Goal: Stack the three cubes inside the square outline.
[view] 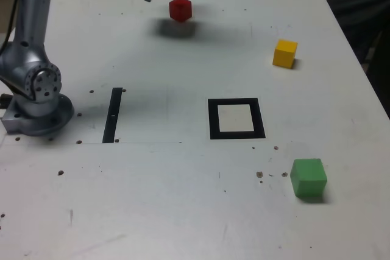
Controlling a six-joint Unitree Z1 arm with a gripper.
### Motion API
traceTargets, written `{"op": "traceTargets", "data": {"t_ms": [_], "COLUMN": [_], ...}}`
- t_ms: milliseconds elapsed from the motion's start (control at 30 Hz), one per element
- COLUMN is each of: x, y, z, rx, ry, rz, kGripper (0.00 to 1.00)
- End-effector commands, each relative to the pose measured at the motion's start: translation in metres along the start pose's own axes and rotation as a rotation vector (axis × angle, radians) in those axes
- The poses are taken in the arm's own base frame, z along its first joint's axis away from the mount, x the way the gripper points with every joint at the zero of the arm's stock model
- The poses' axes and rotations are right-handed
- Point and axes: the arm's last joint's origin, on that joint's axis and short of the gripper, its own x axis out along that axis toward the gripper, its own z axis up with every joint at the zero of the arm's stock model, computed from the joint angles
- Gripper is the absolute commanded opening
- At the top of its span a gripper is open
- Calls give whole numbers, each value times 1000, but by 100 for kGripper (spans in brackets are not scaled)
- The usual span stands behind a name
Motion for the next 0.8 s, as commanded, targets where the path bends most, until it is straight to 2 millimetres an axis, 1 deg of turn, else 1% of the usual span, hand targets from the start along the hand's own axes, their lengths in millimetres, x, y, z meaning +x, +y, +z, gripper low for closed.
{"op": "traceTargets", "data": {"t_ms": [0,300,567,767], "x": [1,5,1,4], "y": [6,21,25,28], "z": [3,10,11,12], "rx": [8,92,244,275], "ry": [-2,-3,-12,-10], "rz": [7,10,29,28], "kGripper": [97,97,96,96]}}
